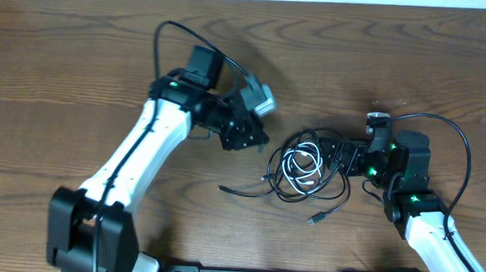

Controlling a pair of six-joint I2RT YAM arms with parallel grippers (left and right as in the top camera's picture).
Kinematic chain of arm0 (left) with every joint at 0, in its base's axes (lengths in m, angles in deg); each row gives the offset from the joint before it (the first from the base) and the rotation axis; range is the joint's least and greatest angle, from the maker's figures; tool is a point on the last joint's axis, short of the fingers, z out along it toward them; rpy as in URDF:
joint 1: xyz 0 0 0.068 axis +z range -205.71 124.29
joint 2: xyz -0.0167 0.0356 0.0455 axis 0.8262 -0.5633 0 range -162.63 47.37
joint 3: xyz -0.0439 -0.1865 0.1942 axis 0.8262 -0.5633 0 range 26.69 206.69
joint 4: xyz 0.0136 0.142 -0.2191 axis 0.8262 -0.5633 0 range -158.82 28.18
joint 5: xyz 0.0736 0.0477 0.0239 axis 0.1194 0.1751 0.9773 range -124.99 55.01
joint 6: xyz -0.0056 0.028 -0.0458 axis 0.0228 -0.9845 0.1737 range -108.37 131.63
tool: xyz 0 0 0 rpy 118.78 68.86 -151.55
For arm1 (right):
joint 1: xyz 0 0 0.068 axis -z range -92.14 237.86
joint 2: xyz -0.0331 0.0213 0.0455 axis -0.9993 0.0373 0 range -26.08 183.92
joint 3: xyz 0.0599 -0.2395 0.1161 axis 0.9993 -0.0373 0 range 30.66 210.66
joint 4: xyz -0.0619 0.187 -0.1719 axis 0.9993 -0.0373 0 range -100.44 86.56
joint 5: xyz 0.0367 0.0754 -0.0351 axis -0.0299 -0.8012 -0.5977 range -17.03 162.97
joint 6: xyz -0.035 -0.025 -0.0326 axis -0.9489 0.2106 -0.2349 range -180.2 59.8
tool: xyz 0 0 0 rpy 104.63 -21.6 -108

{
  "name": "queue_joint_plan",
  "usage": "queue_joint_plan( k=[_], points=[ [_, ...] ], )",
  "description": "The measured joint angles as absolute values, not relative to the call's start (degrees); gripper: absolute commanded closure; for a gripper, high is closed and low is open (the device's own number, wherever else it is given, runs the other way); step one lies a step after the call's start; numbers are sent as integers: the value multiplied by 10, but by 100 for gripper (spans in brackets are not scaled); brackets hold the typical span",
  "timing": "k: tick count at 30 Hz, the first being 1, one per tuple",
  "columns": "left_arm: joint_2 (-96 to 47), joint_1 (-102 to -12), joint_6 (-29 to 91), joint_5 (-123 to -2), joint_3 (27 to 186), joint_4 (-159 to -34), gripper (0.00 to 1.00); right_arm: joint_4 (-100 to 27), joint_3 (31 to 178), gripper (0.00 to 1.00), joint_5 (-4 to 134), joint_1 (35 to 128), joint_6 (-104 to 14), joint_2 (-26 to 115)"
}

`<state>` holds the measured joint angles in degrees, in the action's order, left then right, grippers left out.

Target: Untangle cables

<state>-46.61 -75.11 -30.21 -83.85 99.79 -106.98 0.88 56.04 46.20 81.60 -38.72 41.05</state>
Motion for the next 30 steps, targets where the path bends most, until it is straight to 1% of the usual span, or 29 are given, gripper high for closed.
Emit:
queue_joint_plan(
  k=[1, 2, 3, 4, 9, 12, 17, 24, 30],
  points=[
    [-472, -759, -322, -840, 998, -1073, 51, 9, 560, 2, 472, 816, -388, 411],
    [-480, -771, -346, -842, 998, -1076, 44, 9, 560, 3, 479, 818, -389, 411],
    [-486, -780, -365, -842, 998, -1076, 41, 9, 560, 3, 485, 821, -389, 410],
    [-492, -790, -382, -842, 998, -1076, 31, 9, 560, 3, 488, 823, -389, 410],
    [-523, -826, -425, -825, 998, -1059, 22, 8, 560, 3, 500, 843, -385, 411],
    [-546, -837, -431, -807, 998, -1051, 18, 8, 560, 3, 504, 845, -383, 411],
    [-599, -841, -423, -791, 998, -1020, 16, 6, 560, 3, 506, 845, -383, 411],
    [-638, -841, -359, -781, 997, -953, 15, 3, 560, 4, 507, 845, -383, 411],
    [-638, -841, -301, -781, 997, -946, 14, 0, 560, 3, 507, 845, -383, 411]
  ],
)
